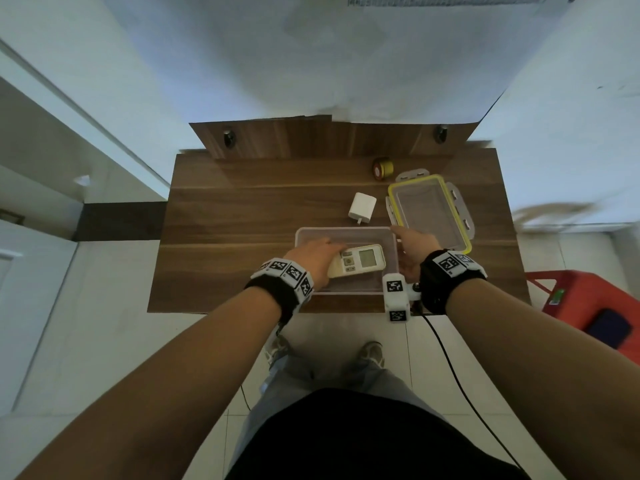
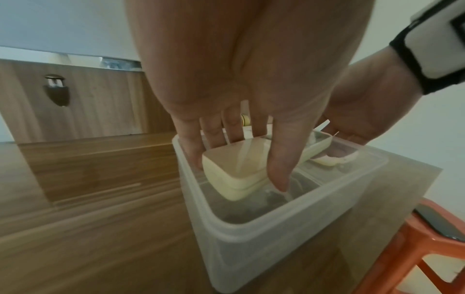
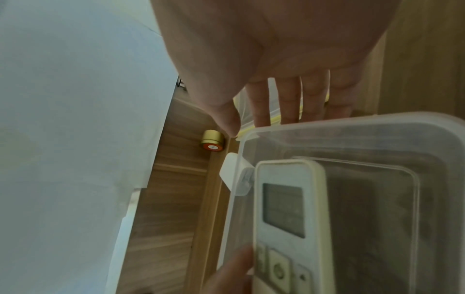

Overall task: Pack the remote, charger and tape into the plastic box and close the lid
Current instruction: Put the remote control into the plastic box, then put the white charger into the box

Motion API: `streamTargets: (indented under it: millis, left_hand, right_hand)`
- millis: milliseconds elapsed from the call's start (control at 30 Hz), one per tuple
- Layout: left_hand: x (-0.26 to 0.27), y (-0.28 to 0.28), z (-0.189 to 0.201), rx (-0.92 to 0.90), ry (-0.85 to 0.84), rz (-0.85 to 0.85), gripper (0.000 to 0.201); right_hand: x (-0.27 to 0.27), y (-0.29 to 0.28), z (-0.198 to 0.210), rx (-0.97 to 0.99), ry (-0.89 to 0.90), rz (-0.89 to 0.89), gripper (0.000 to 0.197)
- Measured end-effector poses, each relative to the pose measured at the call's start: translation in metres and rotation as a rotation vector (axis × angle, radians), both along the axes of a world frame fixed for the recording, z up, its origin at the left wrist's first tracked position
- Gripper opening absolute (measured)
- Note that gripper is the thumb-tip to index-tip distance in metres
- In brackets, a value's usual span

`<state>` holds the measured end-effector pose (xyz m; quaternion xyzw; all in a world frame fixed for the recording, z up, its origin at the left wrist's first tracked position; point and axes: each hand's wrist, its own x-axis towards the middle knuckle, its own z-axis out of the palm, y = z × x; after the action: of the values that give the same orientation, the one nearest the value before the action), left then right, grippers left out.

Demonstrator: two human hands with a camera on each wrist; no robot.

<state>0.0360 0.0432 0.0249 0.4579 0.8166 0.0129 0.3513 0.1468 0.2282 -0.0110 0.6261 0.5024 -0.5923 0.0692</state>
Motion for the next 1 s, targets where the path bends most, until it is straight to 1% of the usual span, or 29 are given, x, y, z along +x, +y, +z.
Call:
streamTargets:
  millis: [100, 200, 300, 400, 467, 533, 600, 633, 700, 733, 767, 800, 833, 867, 933, 1000]
  left_hand:
    - [0.004, 0.006, -0.007, -0.026, 0.013, -0.069, 0.072]
    - [0.007, 0.006, -0.013, -0.085, -0.002, -0.089, 0.071]
    - [0.006, 0.002, -0.018, -0.12, -0.003, -0.101, 0.072]
    - [0.006, -0.002, -0.023, -0.106, 0.011, -0.115, 0.075]
    - [0.005, -0.004, -0.027, -0.105, 0.012, -0.128, 0.074]
    - [0.004, -0.007, -0.029, -0.095, 0.003, -0.133, 0.07]
    - [0.003, -0.009, -0.025, -0.075, -0.012, -0.13, 0.059]
    - [0.0, -0.012, -0.022, -0.043, -0.012, -0.102, 0.052]
    - [-0.008, -0.019, -0.018, 0.079, 0.004, 0.017, 0.038]
    - [-0.013, -0.022, -0.017, 0.164, 0.035, 0.091, 0.033]
    - [-0.018, -0.027, -0.019, 0.256, 0.081, 0.174, 0.031]
    - [-0.022, -0.034, -0.021, 0.338, 0.123, 0.268, 0.031]
    - [-0.026, -0.039, -0.023, 0.39, 0.141, 0.368, 0.033]
    - [-0.029, -0.045, -0.025, 0.408, 0.129, 0.479, 0.037]
    - [-0.033, -0.052, -0.028, 0.351, 0.002, 0.687, 0.047]
    - [-0.034, -0.057, -0.033, 0.302, -0.158, 0.798, 0.056]
  right_hand:
    - [0.002, -0.009, 0.019, 0.024, 0.015, 0.052, 0.042]
    - [0.008, -0.015, 0.025, 0.011, 0.051, 0.082, 0.03]
    - [0.011, -0.012, 0.021, -0.002, 0.079, 0.093, 0.029]
    - [0.009, -0.005, 0.016, 0.014, 0.089, 0.074, 0.031]
    - [0.005, 0.0, 0.016, 0.009, 0.101, 0.046, 0.027]
    - [-0.003, 0.008, 0.018, 0.015, 0.09, 0.063, 0.023]
    - [-0.013, 0.016, 0.022, 0.049, 0.093, 0.085, 0.026]
    - [-0.019, 0.019, 0.025, 0.075, 0.091, 0.107, 0.023]
    - [-0.032, 0.024, 0.033, 0.135, 0.084, 0.165, 0.012]
    - [-0.038, 0.027, 0.037, 0.162, 0.077, 0.207, 0.015]
    - [-0.045, 0.029, 0.037, 0.187, 0.07, 0.26, 0.026]
    - [-0.053, 0.031, 0.036, 0.218, 0.059, 0.317, 0.036]
    - [-0.06, 0.032, 0.036, 0.257, 0.048, 0.377, 0.042]
    - [-0.067, 0.032, 0.036, 0.302, 0.036, 0.445, 0.044]
    - [-0.08, 0.031, 0.034, 0.356, -0.002, 0.6, 0.049]
    - [-0.093, 0.029, 0.03, 0.34, -0.056, 0.788, 0.062]
